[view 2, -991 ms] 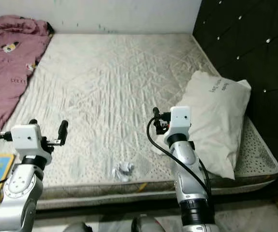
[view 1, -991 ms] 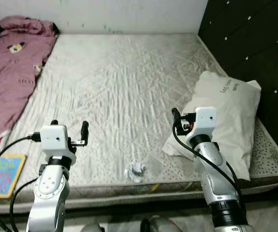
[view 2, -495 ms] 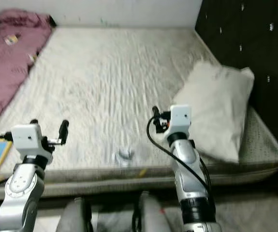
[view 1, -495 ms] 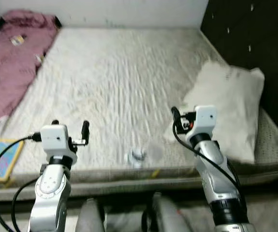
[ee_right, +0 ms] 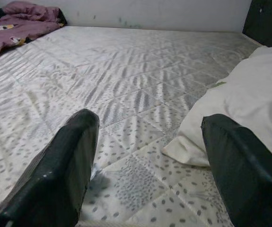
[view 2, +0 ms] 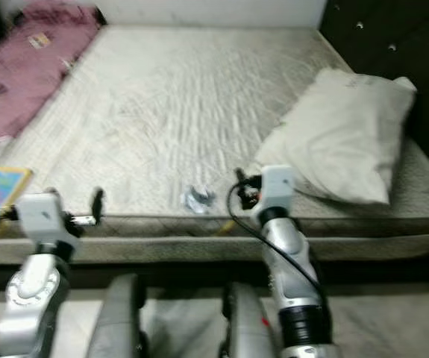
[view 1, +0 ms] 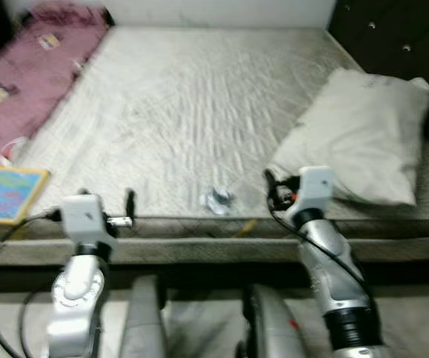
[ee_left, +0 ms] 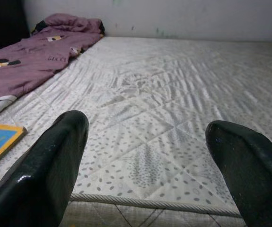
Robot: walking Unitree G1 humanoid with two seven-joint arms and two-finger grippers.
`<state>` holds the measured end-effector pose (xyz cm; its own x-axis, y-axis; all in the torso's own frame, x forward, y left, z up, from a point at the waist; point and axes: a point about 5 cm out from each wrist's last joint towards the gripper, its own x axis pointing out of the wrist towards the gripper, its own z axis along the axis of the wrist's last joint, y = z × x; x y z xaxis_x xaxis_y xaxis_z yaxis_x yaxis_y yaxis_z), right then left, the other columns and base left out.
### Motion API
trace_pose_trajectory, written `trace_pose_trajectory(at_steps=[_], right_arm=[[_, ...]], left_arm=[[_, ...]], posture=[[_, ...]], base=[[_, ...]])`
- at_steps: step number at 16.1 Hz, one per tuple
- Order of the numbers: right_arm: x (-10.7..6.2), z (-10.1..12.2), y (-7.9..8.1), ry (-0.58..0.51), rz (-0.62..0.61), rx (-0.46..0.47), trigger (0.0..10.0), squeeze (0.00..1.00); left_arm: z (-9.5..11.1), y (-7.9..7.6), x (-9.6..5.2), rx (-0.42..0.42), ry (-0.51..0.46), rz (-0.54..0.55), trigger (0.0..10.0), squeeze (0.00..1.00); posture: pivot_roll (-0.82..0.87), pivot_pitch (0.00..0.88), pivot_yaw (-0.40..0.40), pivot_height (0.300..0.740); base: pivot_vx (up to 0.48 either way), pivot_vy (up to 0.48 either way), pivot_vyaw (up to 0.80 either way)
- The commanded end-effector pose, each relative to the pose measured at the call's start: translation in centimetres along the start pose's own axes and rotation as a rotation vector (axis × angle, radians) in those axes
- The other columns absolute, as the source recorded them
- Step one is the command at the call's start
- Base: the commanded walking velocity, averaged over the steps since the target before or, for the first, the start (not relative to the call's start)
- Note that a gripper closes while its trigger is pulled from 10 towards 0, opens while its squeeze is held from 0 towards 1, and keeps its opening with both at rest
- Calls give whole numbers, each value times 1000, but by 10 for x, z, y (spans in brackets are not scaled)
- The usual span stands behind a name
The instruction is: Clean up the room
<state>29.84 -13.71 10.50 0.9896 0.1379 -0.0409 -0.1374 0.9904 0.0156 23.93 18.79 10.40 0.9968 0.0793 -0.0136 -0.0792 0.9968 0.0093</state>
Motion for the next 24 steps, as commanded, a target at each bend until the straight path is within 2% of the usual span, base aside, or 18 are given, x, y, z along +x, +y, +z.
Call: trace_pose_trajectory(at_steps=[1, 3, 7, 14, 19, 23, 24], right_arm=[[2, 8, -3, -28, -6, -14, 10000, 0], [3, 7, -2, -21, 2, -20, 10000, 0], [3, 7, -1, -21, 12, -35, 10000, 0], [5, 3, 2, 2, 34, -66, 10000, 0], [5, 3, 4, 0, 46, -64, 10000, 0], [5, 2, 5, 15, 56, -62, 10000, 0], [6, 1, 5, 19, 62, -88, 10000, 0]], left_arm=[[5, -3, 2, -10, -20, -8, 10000, 0], [5, -3, 2, -9, -21, -9, 10000, 0], [5, -4, 3, -9, -21, -14, 10000, 0], [6, -5, 5, -8, -26, -13, 10000, 0], [6, -4, 5, -12, -24, -6, 10000, 0], [6, -3, 5, -12, -26, -3, 10000, 0], [6, -3, 5, -13, -26, -2, 10000, 0]], posture=[[-73, 67, -37, 600], [-73, 67, -37, 600], [-73, 65, -37, 550], [-71, 67, -39, 550], [-71, 75, -39, 506], [-73, 80, -40, 497], [-73, 80, -41, 497]], base=[[0, 0, 0], [0, 0, 0], [0, 0, 0], [0, 0, 0], [0, 0, 0], [0, 0, 0], [0, 0, 0]])
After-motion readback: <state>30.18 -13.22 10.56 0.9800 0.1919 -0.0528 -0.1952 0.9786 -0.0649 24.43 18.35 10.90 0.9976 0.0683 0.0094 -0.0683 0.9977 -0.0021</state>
